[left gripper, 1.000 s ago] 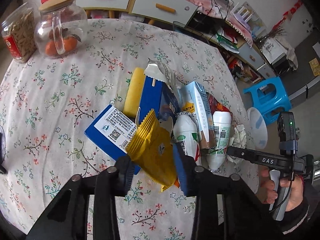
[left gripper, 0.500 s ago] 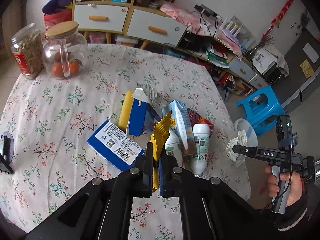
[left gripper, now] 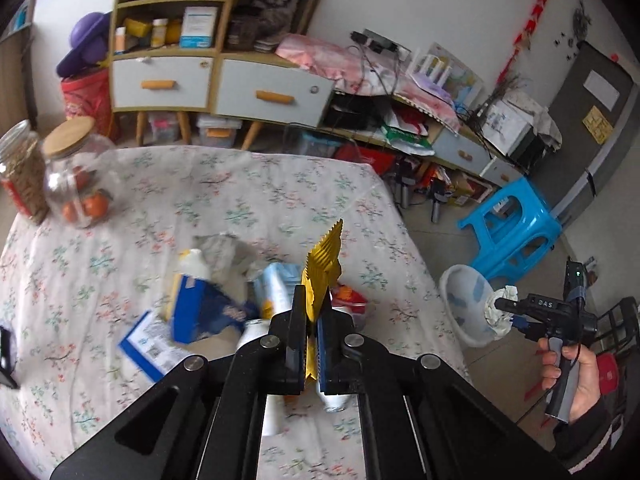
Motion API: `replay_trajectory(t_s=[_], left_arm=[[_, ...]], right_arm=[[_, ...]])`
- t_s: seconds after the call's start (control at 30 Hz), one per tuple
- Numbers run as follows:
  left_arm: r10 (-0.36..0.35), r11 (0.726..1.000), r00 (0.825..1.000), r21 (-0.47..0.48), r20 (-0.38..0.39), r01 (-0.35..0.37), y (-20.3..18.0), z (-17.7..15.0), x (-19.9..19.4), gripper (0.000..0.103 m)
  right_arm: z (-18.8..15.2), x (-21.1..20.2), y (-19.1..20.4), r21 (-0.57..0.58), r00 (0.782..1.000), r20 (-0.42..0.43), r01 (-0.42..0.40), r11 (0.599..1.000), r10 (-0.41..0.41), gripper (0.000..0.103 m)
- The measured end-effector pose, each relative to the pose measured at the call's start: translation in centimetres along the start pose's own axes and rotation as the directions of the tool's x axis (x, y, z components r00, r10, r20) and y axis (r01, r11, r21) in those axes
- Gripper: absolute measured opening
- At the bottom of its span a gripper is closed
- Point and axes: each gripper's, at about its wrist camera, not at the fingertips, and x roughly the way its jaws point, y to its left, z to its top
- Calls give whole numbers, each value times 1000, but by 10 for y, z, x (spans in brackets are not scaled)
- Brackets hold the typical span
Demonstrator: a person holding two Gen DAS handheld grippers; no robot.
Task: Collect trash
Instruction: 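Carry the tissue and wrapper over the white wastebasket and release both, then move both grippers back over the table toward the bottles and blue box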
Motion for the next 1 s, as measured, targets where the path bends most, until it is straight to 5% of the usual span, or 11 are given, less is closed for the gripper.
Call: replay_trajectory(t_s=[0.2,0.33,0.57,0.83,1.0], left_arm=[[-65,996,996,61,-61,69,-64,12,37,3],[-80,990,991,106,-106,91,-111,13,74,3],[-125,977,976,150,-177,152,-180,5,141,3],[-168,958,963,194,-212,210,-238,-7,186,3],[-187,951,958,205,-218,232,-258,-10,203,3]], right_arm=[[24,2,-36,93,999,36,23,995,-27,52],[35,-1,-55,142,997,76,-4,990,-7,69],[40,-25,-76,148,992,127,-11,989,-9,73],[31,-48,-99,103,982,126,129,986,-142,73],[25,-56,-116,119,983,112,134,984,-147,73]])
